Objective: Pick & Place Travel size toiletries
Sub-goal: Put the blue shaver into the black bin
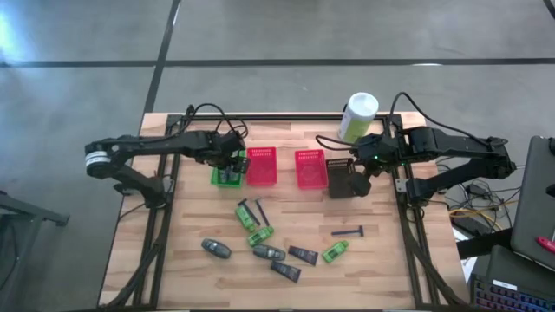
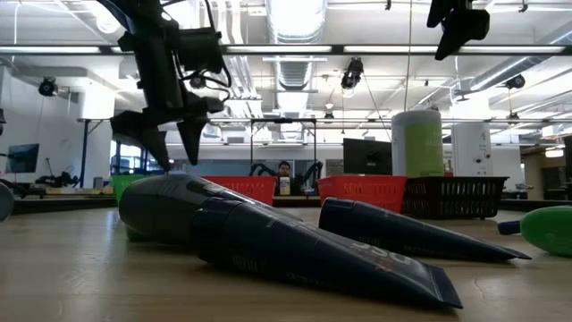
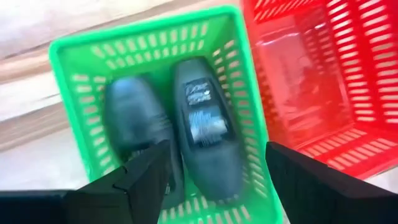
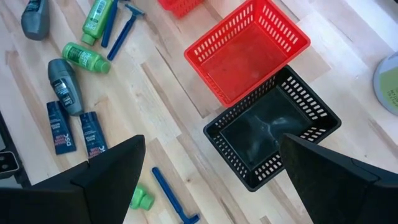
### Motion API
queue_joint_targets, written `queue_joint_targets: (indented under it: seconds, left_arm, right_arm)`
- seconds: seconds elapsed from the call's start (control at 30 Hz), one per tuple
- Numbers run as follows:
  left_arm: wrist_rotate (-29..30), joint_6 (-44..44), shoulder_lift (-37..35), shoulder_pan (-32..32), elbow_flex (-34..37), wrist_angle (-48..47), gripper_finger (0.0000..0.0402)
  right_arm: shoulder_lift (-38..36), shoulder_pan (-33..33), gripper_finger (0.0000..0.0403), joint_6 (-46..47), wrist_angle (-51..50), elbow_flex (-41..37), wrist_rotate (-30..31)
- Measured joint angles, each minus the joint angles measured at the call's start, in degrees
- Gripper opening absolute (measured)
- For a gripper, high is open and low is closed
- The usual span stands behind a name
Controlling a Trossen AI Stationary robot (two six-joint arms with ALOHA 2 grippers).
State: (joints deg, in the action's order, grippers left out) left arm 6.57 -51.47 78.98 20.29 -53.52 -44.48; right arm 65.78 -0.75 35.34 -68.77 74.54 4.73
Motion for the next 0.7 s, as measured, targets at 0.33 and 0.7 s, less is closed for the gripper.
queue_joint_targets:
  seconds: [0.33, 0.7]
  left_arm:
    - [-1.4, 5.4, -4.6, -3.3, -3.0, -1.7, 0.0272]
    - [-9.1, 22.0, -15.1, -22.1, -4.3, -2.7, 0.0273]
  right_arm:
    - [0.0, 0.0, 0.0368, 0.0, 0.0, 0.0, 0.2]
    - [0.0, 0.0, 0.0368, -0.8, 0.0, 0.0, 0.3]
